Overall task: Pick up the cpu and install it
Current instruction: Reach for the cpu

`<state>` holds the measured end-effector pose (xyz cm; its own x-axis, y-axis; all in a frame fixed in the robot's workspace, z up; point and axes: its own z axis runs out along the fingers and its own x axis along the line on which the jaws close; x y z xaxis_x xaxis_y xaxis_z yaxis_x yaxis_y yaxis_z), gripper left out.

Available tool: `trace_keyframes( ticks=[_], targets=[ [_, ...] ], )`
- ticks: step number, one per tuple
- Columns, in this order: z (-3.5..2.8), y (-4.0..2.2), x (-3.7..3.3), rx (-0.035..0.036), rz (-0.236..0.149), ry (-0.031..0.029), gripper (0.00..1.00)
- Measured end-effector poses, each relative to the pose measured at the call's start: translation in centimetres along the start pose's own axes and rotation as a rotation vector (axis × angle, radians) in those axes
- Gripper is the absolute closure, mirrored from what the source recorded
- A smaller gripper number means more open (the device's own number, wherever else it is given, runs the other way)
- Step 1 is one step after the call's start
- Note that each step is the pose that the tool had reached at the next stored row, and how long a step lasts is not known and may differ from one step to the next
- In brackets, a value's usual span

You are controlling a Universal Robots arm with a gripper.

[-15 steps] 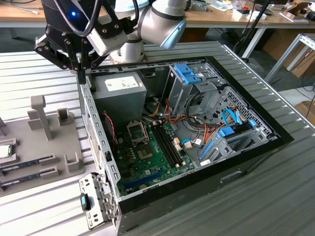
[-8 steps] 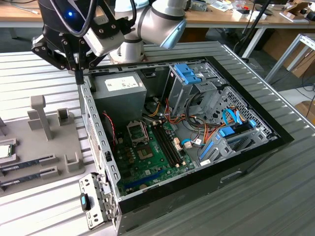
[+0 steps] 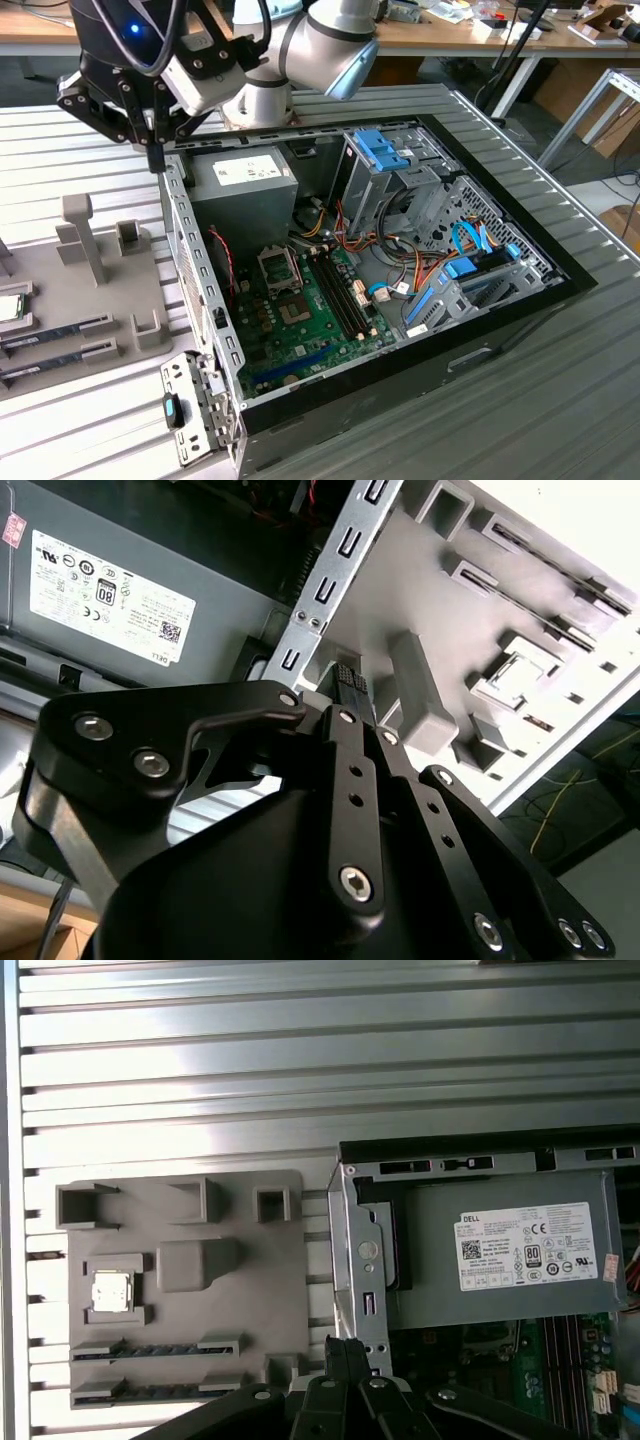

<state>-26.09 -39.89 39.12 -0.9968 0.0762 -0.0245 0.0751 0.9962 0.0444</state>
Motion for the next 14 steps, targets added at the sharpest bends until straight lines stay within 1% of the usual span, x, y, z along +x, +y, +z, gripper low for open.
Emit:
trace_keyframes(
  ticks=[8,14],
  targets=[
    [0.03,-0.03,0.42,0.0,0.0,0.0,0.89],
    [0.05,-0.07,0.87,-0.0001,0.0,-0.0001,0.89]
  ],
)
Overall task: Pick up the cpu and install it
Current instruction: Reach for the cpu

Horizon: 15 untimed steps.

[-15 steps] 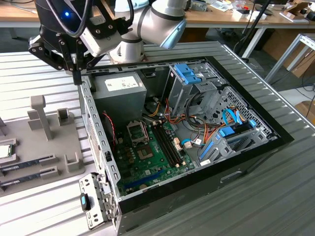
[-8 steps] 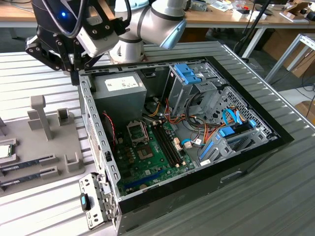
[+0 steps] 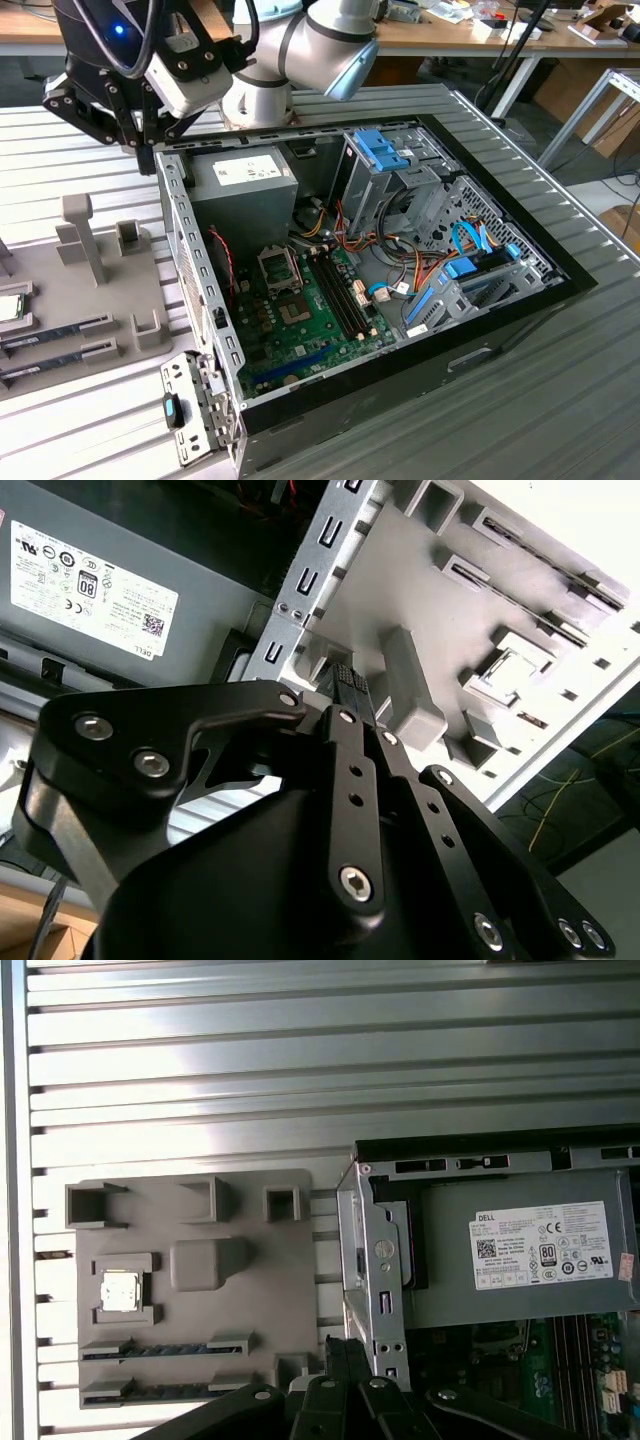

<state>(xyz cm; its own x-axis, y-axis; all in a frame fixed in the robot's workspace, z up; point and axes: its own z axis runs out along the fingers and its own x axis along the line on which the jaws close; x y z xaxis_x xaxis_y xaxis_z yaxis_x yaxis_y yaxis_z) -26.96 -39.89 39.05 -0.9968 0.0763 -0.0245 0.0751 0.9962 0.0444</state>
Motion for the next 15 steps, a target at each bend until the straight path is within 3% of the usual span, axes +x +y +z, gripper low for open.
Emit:
trace_keyframes(
  ticks=[15],
  targets=[
    [0.14,-0.1,1.14,0.0,0.0,0.0,0.89]
  ],
)
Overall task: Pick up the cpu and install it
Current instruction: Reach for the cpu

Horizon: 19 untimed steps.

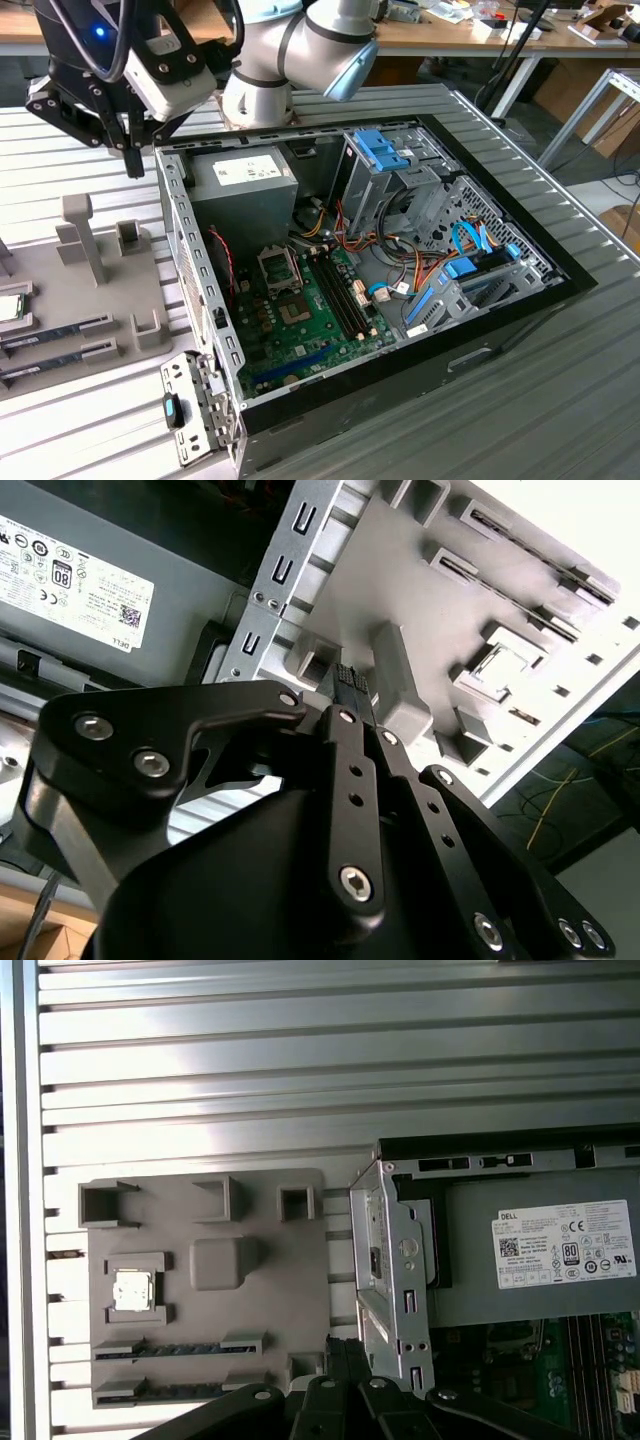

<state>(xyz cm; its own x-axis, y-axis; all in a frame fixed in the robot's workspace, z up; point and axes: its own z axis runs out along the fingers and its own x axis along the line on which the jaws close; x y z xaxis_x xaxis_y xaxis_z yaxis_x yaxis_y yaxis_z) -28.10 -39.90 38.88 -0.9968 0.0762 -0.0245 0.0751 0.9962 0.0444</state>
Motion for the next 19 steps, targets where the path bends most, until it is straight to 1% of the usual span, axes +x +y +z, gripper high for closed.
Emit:
trace_keyframes(
  ticks=[2,9,12,13,17,19],
  targets=[
    [0.04,-0.01,0.1,0.0001,0.0,0.0001,0.89],
    [0.12,-0.07,0.89,0.0,0.0,0.0,0.89],
    [0.22,-0.18,2.28,-0.0001,0.0,0.0,0.89],
    [0.23,-0.2,2.53,0.0,0.0,0.0001,0.89],
    [0.25,-0.24,2.96,0.0,0.0,0.0,0.89],
    [0.27,-0.27,3.4,0.0,0.0,0.0,0.89]
  ],
)
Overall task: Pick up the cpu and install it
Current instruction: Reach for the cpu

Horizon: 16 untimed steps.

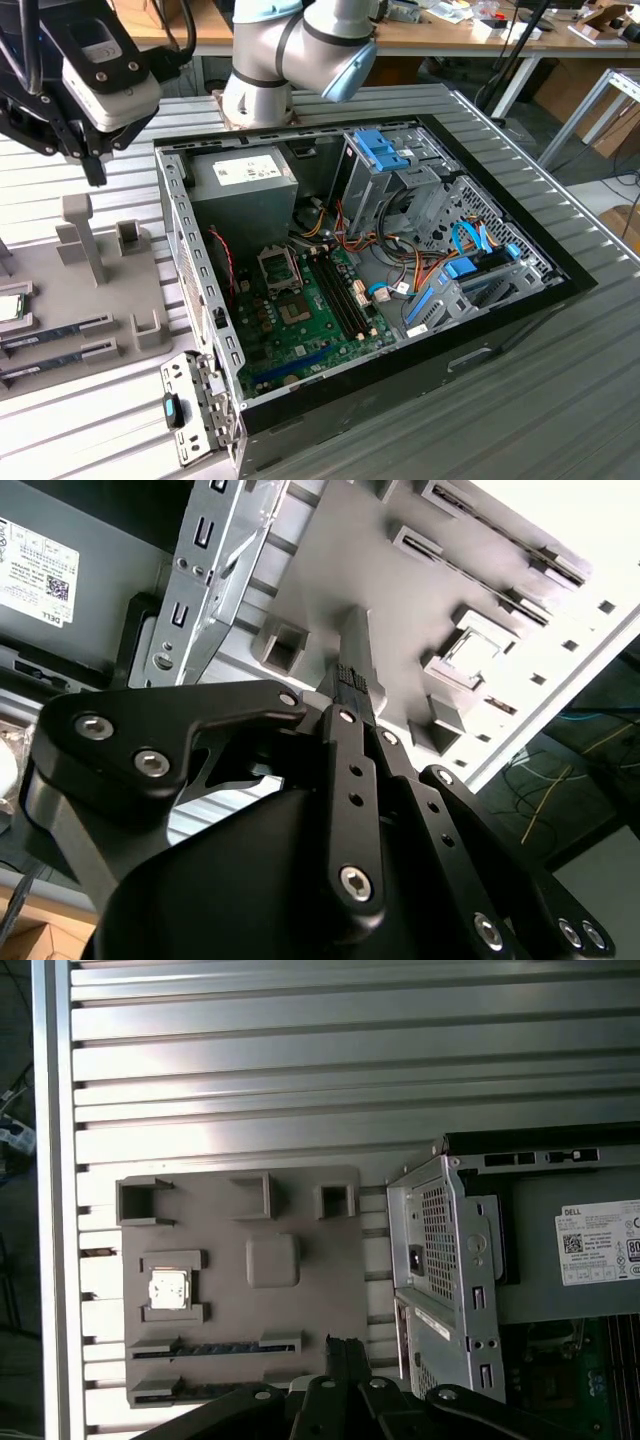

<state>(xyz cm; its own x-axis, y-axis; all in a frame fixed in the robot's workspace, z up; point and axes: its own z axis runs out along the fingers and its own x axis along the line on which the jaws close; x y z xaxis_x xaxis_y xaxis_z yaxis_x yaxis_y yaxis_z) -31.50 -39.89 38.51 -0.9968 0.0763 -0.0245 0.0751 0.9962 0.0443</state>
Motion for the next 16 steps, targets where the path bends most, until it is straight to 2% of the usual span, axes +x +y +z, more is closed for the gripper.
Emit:
trace_keyframes(
  ticks=[16],
  targets=[
    [0.07,-0.14,1.77,0.0,0.0,0.0,0.89]
  ],
)
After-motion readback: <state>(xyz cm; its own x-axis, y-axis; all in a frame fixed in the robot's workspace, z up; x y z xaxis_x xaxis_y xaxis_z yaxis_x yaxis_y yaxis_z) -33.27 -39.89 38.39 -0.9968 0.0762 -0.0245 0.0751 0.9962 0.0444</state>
